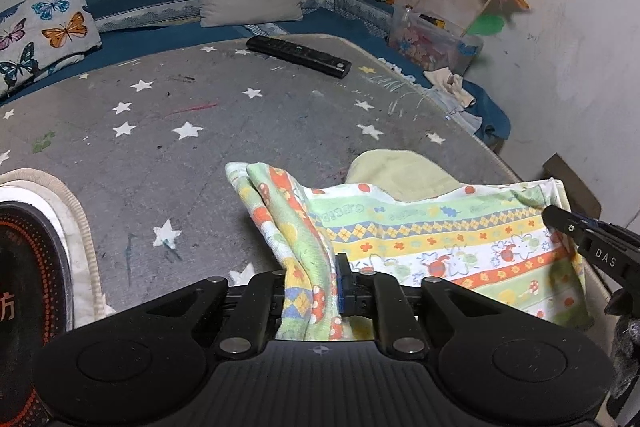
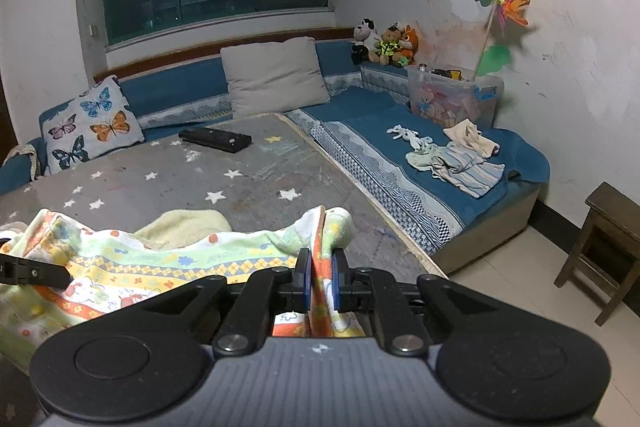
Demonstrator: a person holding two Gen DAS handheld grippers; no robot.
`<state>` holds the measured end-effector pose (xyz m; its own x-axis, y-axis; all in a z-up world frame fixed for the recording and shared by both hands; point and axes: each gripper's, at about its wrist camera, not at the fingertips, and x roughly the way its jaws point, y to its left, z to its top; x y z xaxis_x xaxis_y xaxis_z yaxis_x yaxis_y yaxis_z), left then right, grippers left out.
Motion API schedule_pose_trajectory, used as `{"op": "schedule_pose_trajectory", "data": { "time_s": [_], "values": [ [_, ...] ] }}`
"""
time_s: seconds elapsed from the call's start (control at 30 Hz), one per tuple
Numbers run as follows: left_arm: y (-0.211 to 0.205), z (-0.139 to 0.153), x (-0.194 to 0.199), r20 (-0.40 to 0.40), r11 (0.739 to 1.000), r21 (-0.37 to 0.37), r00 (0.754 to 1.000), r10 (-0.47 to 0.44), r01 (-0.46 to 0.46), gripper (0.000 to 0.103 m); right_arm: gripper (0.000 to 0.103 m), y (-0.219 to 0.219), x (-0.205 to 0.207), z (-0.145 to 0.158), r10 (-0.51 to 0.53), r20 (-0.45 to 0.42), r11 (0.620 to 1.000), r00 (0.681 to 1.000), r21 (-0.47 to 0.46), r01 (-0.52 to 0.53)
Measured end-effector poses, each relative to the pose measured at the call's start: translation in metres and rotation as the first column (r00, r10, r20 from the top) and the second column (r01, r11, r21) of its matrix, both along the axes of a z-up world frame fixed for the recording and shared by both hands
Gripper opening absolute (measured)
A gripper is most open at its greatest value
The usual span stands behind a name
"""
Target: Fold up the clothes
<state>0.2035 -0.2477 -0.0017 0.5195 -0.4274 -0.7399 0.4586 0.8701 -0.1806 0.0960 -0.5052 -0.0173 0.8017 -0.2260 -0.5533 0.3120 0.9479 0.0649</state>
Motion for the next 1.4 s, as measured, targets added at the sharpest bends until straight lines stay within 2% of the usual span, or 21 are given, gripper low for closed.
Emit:
{"op": "schedule_pose_trajectory", "data": {
  "time_s": [0.1,0.17,0.33,0.53,0.7,0.9,1.0,1.17,1.23,1.4],
  "values": [
    [0.0,-0.004,-0.001,0.006,1.0,0.02,1.0,0.004,-0.004,0.02,0.011,0.001,0.002,-0.004,-0.003,-0.02,1.0,1.0,-0.008,0.003],
    [0.001,-0.005,-0.002,0.012,0.999,0.035,1.0,0.008,-0.008,0.026,0.014,0.001,0.002,-0.007,-0.006,-0.033,1.0,0.999,-0.014,0.005],
    [0.003,-0.006,-0.007,0.047,0.997,0.074,0.999,0.025,-0.028,0.049,0.016,0.0,-0.004,-0.005,-0.015,-0.036,1.0,0.999,-0.019,0.014],
    [0.009,-0.004,-0.023,0.095,0.996,0.088,0.995,0.002,-0.011,0.06,0.017,0.021,-0.024,-0.001,0.068,-0.013,0.998,0.998,-0.017,-0.068],
    [0.017,-0.005,-0.041,0.142,0.995,0.102,0.99,-0.019,0.005,0.064,0.017,0.044,-0.045,-0.008,0.152,-0.015,0.988,0.988,-0.003,-0.152],
    [0.026,-0.017,-0.055,0.171,0.99,0.143,0.984,-0.042,0.017,0.066,0.017,0.041,-0.067,-0.025,0.128,-0.045,0.992,0.991,0.019,-0.127],
    [0.03,-0.02,-0.059,0.183,0.989,0.15,0.982,-0.037,0.01,0.067,0.019,0.042,-0.074,-0.023,0.128,-0.048,0.992,0.991,0.022,-0.127],
    [0.031,-0.014,-0.065,0.207,0.991,0.135,0.978,-0.033,0.005,0.071,0.025,0.064,-0.069,-0.009,0.202,-0.01,0.979,0.979,0.011,-0.202],
    [0.029,-0.014,-0.066,0.22,0.989,0.149,0.975,-0.04,0.007,0.073,0.033,0.077,-0.062,-0.005,0.247,0.009,0.969,0.969,0.005,-0.247],
    [0.031,-0.023,-0.063,0.202,0.986,0.165,0.979,-0.028,-0.006,0.074,0.033,0.108,-0.045,-0.012,0.328,-0.004,0.944,0.945,-0.034,-0.328]
  ]
}}
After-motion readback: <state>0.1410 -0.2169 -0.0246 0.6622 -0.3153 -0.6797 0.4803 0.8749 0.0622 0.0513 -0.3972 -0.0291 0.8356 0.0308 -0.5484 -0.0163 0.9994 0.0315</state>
